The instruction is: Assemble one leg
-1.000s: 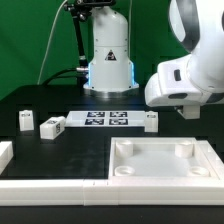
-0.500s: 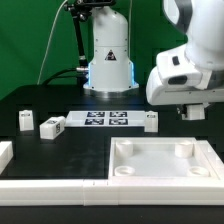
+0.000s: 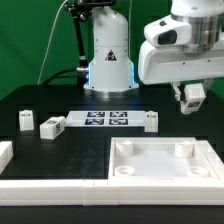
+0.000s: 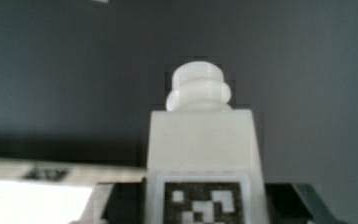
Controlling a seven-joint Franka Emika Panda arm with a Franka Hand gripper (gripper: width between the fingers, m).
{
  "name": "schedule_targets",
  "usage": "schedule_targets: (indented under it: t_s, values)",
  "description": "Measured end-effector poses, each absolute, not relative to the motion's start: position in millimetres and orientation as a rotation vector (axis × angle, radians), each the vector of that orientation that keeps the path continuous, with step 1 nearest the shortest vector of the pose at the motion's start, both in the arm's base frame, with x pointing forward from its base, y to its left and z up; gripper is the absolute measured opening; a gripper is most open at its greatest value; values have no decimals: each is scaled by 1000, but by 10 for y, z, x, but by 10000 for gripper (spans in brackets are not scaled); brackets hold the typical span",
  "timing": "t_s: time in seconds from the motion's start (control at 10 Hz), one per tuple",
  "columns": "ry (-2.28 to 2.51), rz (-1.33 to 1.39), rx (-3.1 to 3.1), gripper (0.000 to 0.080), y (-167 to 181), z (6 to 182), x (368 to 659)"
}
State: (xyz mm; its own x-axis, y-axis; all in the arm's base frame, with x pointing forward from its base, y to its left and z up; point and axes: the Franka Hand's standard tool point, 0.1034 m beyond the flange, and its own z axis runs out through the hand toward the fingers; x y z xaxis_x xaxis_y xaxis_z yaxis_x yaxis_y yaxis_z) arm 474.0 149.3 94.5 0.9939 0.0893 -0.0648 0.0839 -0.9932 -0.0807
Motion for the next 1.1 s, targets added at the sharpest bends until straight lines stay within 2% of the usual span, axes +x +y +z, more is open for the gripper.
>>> schedule_targets:
  t_s: [0.3, 0.4, 0.5, 0.8, 0.9, 1.1]
  values:
    - [-140, -236, -3021, 284, 1523, 916, 4726]
    - [-172, -389, -2988, 284, 1524, 931, 4846]
    - [-202, -407, -2985, 284, 1513, 887, 4918]
    - [-325, -477, -2974, 284, 1467, 960, 5404]
    - [-374, -500, -2976, 284, 1407, 981, 5495]
    - [-373, -500, -2976, 284, 1410, 976, 5492]
